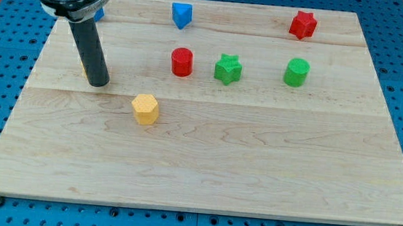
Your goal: Separate red circle and the green star
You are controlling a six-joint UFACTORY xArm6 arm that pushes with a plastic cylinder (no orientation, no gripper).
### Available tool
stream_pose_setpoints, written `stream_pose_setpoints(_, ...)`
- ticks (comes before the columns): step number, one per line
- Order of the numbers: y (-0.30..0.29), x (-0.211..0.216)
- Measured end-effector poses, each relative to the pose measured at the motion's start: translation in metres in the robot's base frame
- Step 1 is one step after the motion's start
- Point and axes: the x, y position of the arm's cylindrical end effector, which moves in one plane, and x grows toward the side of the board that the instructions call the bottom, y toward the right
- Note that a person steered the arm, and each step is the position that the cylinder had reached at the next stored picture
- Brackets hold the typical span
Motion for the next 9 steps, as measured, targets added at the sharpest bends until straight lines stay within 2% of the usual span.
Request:
stream_pose_setpoints(1, 0.034, -0.035)
stream_pose_setpoints(2, 0.005, -0.044)
stream_pose_setpoints(3, -0.036, -0.026)
stream_pose_setpoints(4, -0.050, -0.027)
stream_pose_setpoints(6, -0.037, -0.030)
stream_pose_setpoints(7, 0.020, -0.077)
stream_pose_setpoints(8, 0.087, -0.089)
stream_pose_setpoints(9, 0.134, -0.071)
